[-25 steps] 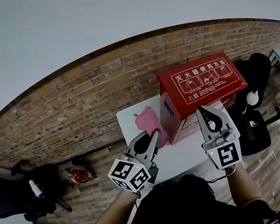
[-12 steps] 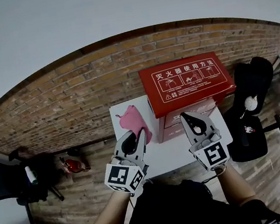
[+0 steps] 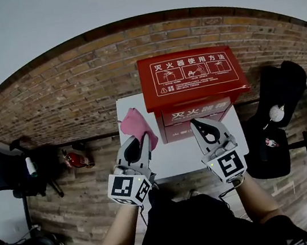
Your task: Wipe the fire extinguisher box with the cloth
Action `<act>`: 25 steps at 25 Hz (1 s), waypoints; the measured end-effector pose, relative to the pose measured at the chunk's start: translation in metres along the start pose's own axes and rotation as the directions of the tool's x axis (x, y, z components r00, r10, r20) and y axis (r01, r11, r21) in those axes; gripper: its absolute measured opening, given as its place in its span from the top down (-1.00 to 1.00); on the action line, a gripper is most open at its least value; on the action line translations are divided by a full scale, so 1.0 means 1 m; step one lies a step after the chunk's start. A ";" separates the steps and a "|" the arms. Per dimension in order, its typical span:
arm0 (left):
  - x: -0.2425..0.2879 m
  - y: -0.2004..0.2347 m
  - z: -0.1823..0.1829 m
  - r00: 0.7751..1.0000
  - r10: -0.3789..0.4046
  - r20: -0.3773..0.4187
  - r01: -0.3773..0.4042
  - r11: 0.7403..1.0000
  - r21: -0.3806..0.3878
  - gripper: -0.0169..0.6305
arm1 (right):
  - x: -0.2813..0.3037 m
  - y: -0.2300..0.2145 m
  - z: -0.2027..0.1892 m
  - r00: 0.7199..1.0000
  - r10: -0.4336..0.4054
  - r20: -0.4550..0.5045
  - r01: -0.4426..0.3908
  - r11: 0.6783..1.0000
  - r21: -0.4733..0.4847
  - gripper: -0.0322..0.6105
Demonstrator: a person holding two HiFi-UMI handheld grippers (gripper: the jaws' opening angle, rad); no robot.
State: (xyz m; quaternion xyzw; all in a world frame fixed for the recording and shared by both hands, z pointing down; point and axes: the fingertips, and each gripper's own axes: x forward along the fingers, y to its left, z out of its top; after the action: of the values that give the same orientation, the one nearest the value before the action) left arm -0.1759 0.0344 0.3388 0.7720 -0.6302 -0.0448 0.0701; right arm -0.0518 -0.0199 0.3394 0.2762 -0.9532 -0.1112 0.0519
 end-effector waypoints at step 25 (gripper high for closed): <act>0.016 -0.078 -0.144 0.978 -0.157 -0.135 0.093 0.917 -0.388 0.74 | -0.071 -0.016 -0.073 0.991 0.128 -0.028 -0.124 0.987 0.101 0.84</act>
State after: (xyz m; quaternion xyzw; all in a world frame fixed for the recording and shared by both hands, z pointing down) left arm -0.0750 0.0412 0.4682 0.7835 -0.5509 -0.1071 0.2667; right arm 0.0278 -0.0086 0.4041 0.2196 -0.9721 -0.0553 0.0614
